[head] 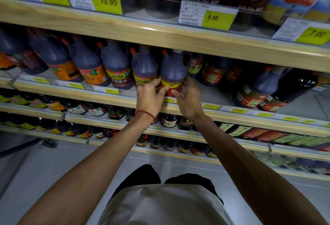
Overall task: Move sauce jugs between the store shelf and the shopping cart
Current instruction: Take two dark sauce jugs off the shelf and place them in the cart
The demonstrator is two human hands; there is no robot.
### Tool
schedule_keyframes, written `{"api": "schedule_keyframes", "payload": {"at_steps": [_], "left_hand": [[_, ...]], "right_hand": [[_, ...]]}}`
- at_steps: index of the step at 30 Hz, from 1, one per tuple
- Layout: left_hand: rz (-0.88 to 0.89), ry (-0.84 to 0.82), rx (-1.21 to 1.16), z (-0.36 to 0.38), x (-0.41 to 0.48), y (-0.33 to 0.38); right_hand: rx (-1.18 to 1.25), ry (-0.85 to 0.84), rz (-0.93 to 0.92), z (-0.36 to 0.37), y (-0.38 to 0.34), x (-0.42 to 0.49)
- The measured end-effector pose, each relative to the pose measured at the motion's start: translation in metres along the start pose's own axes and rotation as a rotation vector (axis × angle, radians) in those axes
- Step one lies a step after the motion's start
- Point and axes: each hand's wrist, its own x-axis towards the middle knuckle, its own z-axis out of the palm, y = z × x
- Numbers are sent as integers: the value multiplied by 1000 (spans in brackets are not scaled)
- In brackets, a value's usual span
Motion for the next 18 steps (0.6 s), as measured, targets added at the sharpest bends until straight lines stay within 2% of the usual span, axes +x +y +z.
{"api": "schedule_keyframes", "payload": {"at_steps": [4, 7, 10, 13, 18], "left_hand": [[-59, -50, 13, -12, -14, 13], [-60, -94, 178, -30, -28, 19], [-51, -160, 392, -50, -48, 26], [-90, -219, 606, -72, -72, 26], [-240, -294, 811, -116, -109, 9]], "right_hand": [[-75, 33, 7, -13, -27, -24], [-125, 61, -18, -21, -45, -52], [-189, -78, -51, -23, -62, -75], [-366, -189, -147, -18, -78, -92], [-648, -255, -375, 10, -97, -111]]}}
